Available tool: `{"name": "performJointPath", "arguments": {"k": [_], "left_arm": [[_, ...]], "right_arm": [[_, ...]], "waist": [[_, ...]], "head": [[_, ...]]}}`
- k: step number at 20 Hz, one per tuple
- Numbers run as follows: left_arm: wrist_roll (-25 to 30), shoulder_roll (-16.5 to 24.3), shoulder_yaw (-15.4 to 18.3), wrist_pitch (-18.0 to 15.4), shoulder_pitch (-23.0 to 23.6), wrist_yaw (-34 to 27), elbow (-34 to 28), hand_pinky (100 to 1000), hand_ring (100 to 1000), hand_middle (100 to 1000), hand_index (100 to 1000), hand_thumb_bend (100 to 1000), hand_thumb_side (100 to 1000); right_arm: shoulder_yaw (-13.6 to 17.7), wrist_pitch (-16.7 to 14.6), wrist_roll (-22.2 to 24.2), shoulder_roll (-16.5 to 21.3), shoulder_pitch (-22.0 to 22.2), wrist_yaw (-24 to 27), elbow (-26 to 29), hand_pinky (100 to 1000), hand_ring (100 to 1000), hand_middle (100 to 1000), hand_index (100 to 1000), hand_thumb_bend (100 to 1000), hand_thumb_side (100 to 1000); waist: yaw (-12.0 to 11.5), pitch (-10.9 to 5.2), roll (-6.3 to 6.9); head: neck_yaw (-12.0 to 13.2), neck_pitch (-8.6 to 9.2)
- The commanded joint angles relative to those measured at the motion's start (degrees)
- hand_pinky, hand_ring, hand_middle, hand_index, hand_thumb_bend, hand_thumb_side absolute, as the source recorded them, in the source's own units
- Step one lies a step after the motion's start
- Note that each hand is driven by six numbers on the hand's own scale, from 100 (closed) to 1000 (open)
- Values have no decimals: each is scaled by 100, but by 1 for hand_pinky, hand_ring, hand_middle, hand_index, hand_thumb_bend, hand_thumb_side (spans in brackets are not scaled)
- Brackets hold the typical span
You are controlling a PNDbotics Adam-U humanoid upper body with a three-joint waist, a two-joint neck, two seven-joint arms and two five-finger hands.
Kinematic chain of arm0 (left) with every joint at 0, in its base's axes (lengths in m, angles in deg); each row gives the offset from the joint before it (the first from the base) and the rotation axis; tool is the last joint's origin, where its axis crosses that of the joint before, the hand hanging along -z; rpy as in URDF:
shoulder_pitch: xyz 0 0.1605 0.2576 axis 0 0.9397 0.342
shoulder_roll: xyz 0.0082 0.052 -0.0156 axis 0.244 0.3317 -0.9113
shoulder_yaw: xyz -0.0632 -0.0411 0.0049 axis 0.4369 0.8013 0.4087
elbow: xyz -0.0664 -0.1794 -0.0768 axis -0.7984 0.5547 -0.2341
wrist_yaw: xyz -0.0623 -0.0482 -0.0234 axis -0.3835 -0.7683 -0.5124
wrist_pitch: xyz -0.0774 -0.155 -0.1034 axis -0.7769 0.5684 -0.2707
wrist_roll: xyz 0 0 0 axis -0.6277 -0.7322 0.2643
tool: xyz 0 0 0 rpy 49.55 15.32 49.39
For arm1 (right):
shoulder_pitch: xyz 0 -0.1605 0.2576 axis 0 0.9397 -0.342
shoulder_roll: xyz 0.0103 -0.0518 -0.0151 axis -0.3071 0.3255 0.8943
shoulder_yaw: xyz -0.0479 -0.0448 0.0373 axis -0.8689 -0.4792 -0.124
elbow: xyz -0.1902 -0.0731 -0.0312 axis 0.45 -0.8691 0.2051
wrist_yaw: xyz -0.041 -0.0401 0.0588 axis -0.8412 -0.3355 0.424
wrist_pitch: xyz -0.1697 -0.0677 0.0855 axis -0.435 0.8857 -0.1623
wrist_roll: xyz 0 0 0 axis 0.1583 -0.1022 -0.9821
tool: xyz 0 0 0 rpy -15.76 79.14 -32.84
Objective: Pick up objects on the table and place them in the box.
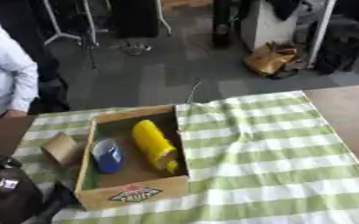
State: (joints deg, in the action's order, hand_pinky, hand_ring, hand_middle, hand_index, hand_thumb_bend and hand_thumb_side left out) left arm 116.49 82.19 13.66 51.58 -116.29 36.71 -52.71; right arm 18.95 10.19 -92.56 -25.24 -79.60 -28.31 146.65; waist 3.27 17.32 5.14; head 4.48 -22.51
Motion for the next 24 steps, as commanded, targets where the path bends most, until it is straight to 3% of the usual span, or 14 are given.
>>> {"name": "performJointPath", "arguments": {"k": [1, 8, 16, 24], "left_arm": [[124, 121, 45, 38, -225, -4, 135, 1000, 1000, 1000, 1000, 952, 632], [129, 93, 55, 132, -478, 289, 544, 1000, 1000, 1000, 1000, 942, 599], [-99, 27, 17, 66, -417, 433, 605, 1000, 1000, 1000, 1000, 944, 597], [124, 229, -130, 71, -366, 489, 478, 1000, 1000, 1000, 1000, 943, 579]], "right_arm": [[-28, -110, -70, 18, -24, 60, 89, 786, 975, 883, 783, 100, 1000], [-56, -117, -39, -22, -24, 86, 89, 782, 972, 878, 772, 100, 1000], [-48, -124, -62, -56, -15, 109, 89, 781, 972, 875, 767, 100, 1000], [-56, -100, -70, -68, 3, 117, 89, 779, 971, 873, 763, 100, 1000]], "waist": [[20, -80, -28], [124, -62, -28], [136, -43, -39], [108, -51, -13]], "head": [[51, 50], [128, 52], [126, 66], [118, 23]]}}
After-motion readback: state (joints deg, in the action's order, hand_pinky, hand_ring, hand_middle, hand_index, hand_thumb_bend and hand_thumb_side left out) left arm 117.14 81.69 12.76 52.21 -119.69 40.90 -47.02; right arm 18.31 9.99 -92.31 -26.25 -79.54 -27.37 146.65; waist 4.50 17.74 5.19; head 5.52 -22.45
